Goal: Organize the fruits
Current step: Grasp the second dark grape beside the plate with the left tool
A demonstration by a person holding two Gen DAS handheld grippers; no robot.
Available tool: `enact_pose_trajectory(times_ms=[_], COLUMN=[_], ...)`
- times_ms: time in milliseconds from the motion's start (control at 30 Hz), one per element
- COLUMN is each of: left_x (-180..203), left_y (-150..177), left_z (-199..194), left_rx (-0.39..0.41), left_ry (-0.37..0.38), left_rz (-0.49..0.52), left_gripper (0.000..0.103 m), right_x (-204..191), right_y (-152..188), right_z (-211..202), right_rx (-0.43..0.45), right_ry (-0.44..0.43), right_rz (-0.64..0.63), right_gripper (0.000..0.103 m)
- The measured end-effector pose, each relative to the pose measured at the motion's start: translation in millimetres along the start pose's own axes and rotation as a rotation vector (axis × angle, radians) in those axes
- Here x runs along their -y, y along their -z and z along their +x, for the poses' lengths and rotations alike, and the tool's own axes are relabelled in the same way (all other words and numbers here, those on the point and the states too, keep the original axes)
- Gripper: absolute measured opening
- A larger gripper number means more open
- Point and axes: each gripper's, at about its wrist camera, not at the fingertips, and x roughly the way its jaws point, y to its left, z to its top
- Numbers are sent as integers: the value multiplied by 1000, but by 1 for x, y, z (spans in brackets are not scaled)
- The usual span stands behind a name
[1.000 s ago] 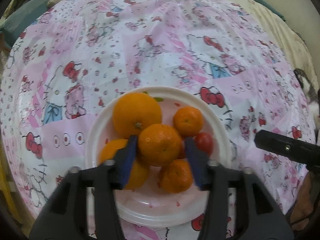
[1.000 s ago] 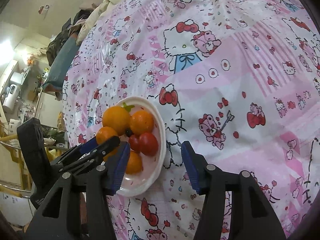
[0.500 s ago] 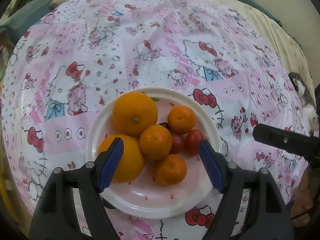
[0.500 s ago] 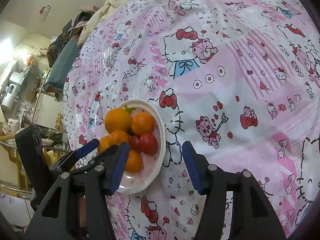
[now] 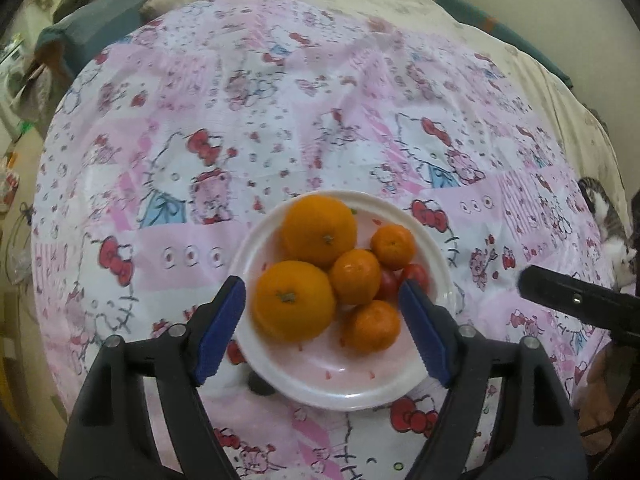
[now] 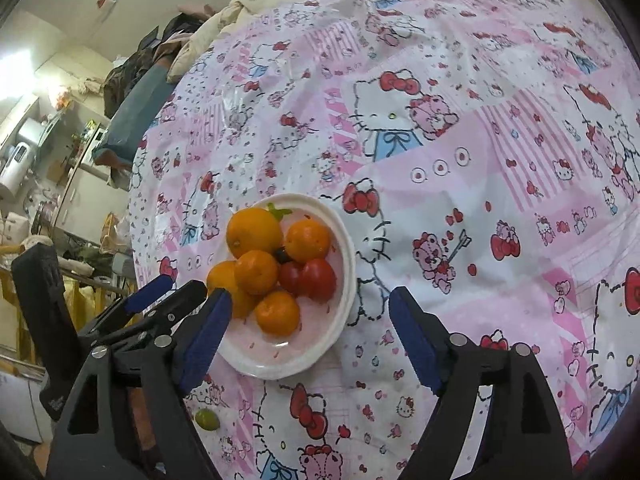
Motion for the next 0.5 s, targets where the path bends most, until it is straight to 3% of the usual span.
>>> enact_pose_trajectory(times_ms=[233,500], left_x=[-20,-44], left_y=[8,19], left_z=[-16,-32], left_rx=[20,34], left_ry=[-19,-47], left_rz=[-25,-24], left_gripper=[89,89], right_x=[-15,-23], right_y=[9,28], right_z=[-12,-19], right_rx=[26,10], right_ry=[-7,-15], right_rz=[-14,-22], right_gripper=[93,93])
